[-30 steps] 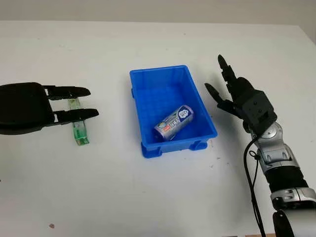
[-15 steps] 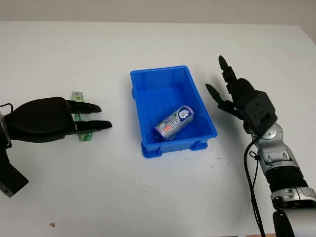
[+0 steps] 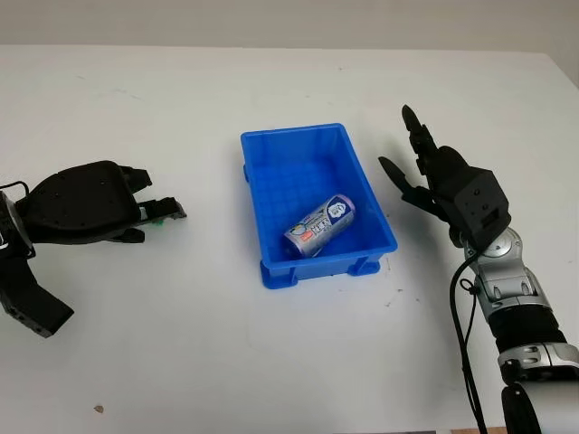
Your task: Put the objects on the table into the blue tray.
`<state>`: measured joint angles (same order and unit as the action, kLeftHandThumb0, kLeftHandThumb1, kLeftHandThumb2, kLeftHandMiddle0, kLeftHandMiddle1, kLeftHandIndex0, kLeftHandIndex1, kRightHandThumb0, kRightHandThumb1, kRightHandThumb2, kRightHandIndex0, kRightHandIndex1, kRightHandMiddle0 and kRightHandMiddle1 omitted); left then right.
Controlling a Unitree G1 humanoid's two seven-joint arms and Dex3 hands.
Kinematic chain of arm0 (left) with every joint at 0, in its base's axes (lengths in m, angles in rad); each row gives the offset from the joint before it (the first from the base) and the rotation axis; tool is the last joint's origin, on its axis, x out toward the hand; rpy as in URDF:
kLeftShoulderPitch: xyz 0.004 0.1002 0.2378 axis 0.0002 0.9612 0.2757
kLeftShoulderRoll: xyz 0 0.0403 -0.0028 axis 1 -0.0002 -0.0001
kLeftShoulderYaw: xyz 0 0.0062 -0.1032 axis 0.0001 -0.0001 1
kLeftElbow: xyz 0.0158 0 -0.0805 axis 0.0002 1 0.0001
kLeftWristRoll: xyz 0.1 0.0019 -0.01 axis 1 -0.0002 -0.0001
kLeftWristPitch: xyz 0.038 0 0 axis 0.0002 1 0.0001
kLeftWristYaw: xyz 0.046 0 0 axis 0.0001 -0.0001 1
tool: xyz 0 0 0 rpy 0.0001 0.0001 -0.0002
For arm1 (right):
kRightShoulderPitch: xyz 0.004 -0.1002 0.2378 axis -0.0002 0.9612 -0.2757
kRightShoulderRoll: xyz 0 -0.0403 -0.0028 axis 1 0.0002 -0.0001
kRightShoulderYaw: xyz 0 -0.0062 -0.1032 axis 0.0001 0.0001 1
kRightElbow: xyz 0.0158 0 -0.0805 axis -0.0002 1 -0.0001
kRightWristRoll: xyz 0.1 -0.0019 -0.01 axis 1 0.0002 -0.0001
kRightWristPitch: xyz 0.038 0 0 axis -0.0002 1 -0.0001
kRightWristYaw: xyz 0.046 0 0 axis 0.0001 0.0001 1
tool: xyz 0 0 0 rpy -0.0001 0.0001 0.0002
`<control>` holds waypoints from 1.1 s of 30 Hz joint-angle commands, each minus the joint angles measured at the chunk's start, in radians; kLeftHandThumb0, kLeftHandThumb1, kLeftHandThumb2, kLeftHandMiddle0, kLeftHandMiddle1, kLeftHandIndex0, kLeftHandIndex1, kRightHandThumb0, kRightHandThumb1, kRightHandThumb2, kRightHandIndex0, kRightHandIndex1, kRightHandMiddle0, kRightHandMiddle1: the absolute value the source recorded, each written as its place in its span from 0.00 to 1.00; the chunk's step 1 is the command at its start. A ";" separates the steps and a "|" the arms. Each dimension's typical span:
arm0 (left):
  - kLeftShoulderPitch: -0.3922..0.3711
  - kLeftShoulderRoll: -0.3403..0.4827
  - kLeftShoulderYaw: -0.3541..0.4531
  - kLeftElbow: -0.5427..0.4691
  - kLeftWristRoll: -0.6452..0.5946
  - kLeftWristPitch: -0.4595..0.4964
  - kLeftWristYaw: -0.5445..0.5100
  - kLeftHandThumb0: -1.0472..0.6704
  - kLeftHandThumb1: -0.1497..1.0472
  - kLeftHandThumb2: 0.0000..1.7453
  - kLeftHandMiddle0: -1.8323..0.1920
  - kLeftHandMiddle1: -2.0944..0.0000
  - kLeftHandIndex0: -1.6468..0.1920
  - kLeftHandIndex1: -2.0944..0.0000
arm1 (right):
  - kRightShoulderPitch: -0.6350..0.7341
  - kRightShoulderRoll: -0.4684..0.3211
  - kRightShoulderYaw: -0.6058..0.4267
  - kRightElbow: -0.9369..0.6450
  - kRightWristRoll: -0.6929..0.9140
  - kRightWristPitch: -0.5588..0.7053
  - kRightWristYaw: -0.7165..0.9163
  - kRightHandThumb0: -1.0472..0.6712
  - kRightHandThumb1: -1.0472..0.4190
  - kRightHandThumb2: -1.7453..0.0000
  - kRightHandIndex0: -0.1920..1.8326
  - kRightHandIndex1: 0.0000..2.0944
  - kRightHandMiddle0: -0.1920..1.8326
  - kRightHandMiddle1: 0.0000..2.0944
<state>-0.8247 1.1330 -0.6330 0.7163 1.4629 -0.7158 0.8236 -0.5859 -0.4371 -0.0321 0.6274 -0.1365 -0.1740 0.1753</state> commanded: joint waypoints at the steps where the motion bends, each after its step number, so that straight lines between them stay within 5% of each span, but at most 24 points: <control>1: -0.005 0.013 0.023 -0.012 -0.026 0.027 0.030 0.29 1.00 0.14 0.41 0.00 0.61 0.00 | -0.015 -0.012 -0.002 0.014 0.001 -0.021 0.003 0.18 0.00 0.74 0.04 0.03 0.05 0.03; 10: -0.084 -0.029 0.266 -0.132 -0.423 -0.002 -0.137 0.31 0.98 0.04 0.44 0.00 0.54 0.00 | -0.030 -0.010 0.003 0.022 -0.008 -0.009 0.004 0.17 0.00 0.74 0.04 0.03 0.05 0.03; 14: -0.097 -0.103 0.408 -0.248 -0.738 0.027 -0.374 0.30 1.00 0.05 0.39 0.00 0.43 0.00 | -0.029 -0.009 0.004 0.023 -0.007 -0.015 0.002 0.17 0.00 0.74 0.04 0.03 0.05 0.03; 20: -0.078 -0.251 0.557 -0.533 -1.084 0.247 -0.704 0.35 0.97 0.04 0.32 0.08 0.43 0.07 | -0.029 -0.008 0.005 0.037 -0.005 -0.032 0.000 0.18 0.00 0.75 0.04 0.03 0.05 0.03; 24: -0.096 -0.365 0.606 -0.619 -1.213 0.387 -0.808 0.40 0.99 0.04 0.27 0.13 0.41 0.12 | -0.027 -0.008 0.008 0.041 -0.010 -0.035 -0.004 0.18 0.00 0.74 0.04 0.03 0.05 0.03; 33: -0.142 -0.598 0.658 -0.829 -1.423 0.843 -0.945 0.36 1.00 0.17 0.19 0.09 0.31 0.03 | -0.018 0.000 0.016 0.032 -0.021 -0.028 -0.031 0.16 0.00 0.74 0.05 0.03 0.06 0.03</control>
<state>-0.9265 0.5588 0.0061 -0.0709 0.0641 0.0871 -0.1107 -0.6097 -0.4365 -0.0153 0.6675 -0.1554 -0.2003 0.1509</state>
